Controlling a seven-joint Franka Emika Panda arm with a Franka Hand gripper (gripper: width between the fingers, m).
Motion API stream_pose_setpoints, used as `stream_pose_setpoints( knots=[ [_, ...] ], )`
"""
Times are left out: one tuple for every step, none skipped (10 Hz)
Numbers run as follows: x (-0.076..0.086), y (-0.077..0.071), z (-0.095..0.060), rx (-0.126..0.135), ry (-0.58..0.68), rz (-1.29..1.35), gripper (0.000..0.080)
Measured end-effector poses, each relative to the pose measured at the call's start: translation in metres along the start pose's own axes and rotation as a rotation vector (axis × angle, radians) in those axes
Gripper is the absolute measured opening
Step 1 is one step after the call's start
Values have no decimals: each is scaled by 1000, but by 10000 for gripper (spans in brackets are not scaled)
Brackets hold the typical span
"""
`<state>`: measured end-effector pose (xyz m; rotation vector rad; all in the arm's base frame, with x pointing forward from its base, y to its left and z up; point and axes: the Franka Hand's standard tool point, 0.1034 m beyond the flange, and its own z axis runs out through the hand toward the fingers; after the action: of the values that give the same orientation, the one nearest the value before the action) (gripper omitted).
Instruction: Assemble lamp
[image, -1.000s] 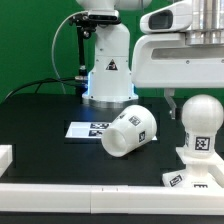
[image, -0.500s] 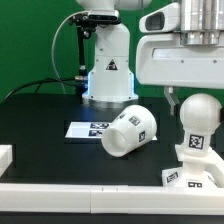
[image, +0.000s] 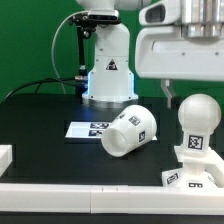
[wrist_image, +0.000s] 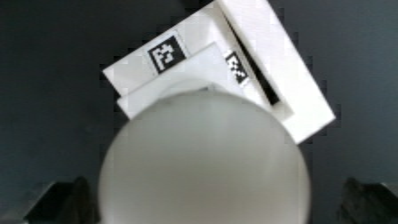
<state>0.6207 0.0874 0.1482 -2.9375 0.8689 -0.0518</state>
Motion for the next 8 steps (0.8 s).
stream_pose_setpoints(
  knots=[
    [4, 5, -15, 8, -1, -43, 697],
    [3, 6, -13, 8, 2, -29, 698],
    [2, 6, -9, 4, -2, -32, 698],
    [2, 6, -10, 4, -1, -31, 698],
    [3, 8, -10, 6, -1, -44, 698],
    [3, 25, -11, 29, -5, -100, 698],
    [0, 50, -16, 41, -20, -116, 698],
    [-1, 73, -21, 44, -27, -150, 698]
  ],
)
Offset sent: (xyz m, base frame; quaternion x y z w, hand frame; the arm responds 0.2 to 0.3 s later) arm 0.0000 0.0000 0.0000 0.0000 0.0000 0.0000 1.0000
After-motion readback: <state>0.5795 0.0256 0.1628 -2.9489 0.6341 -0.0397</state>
